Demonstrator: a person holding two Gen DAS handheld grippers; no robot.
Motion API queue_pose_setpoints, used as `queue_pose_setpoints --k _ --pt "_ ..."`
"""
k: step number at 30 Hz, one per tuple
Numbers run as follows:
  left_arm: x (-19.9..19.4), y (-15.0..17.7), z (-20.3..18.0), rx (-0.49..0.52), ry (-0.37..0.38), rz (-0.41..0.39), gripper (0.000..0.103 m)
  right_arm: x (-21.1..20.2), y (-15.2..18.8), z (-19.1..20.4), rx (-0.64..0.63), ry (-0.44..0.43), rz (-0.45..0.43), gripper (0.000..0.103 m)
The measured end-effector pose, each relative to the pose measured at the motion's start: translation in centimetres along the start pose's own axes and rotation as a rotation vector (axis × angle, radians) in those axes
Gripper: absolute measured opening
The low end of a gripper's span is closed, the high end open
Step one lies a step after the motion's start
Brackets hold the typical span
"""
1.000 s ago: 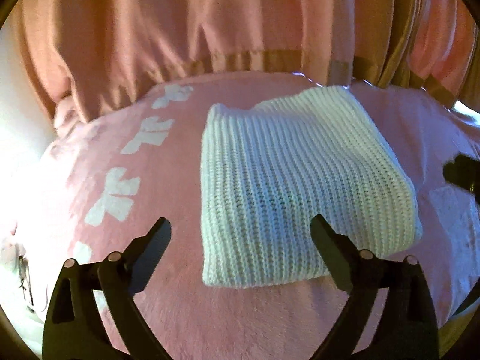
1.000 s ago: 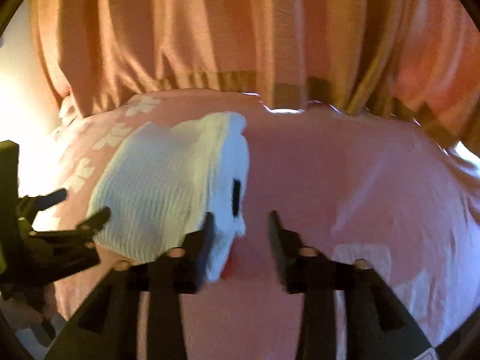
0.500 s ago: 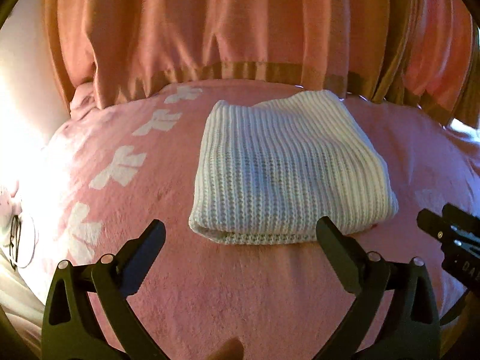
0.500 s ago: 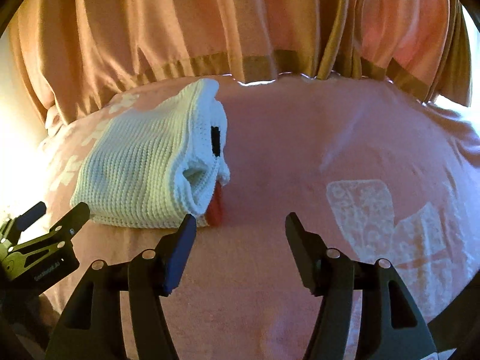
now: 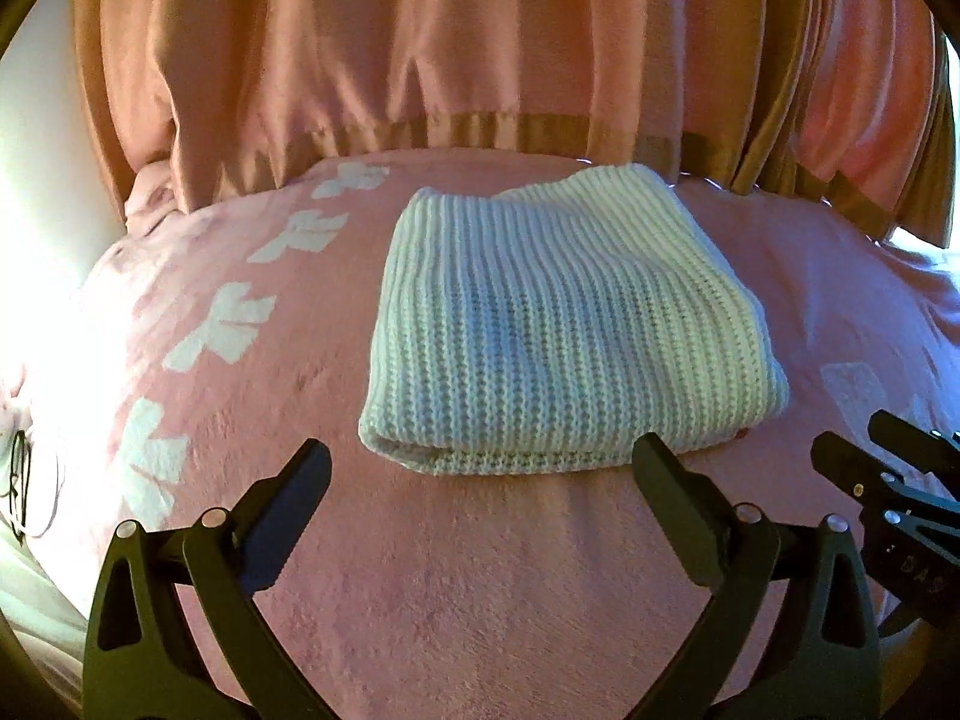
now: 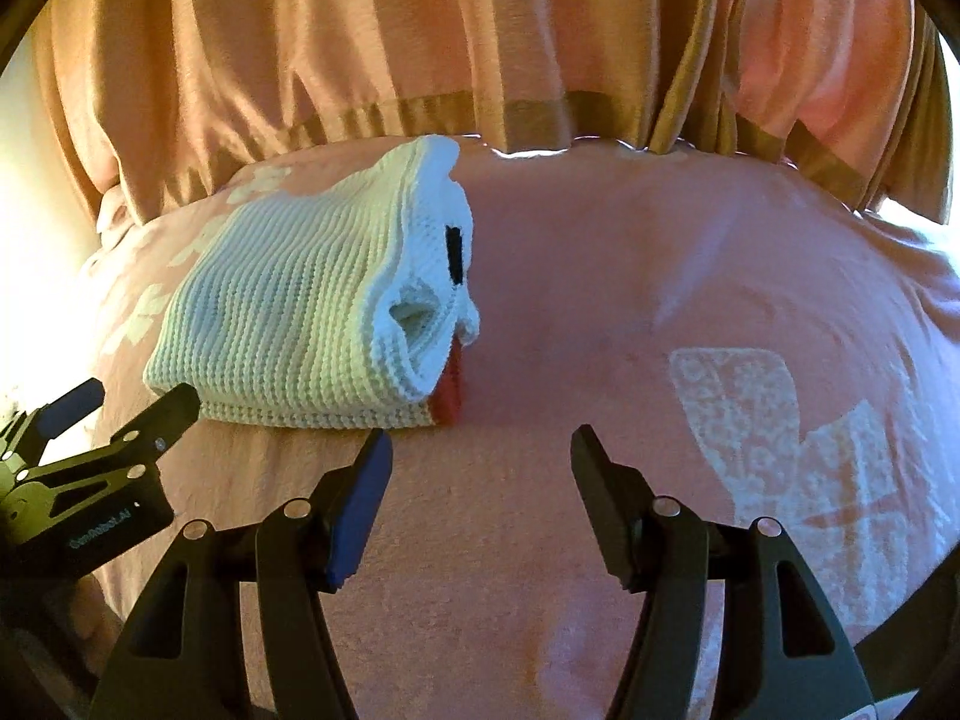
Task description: Fold small clothes
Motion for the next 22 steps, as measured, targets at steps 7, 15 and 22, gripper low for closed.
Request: queue_pose_setpoints --k 7,15,22 --pt "-0.4 0.2 -0.4 0.006 -0.019 -0.027 0.098 0.0 0.1 0.8 -0.011 -0.008 0.002 0.06" --pt "-0.4 0.2 -0.7 0.032 -0.026 -0.041 0.098 -0.2 0.1 1.1 -0.012 -0.007 -0.004 0.06" --pt "-0.6 0.0 -1.4 0.05 -0.019 -0.066 0.098 -0.2 0.2 1.3 -0.019 -0.009 0.0 0.06"
Point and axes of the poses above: each gripper's, at about its wrist camera, not at the fingertips, and x roughly the way its jaws point, z to its left, y to its underside, the point moved 8 cm from there along x, roughly the way its jaws point, and after that the axes turned 15 degrees about -z, right-handed, at the moved point
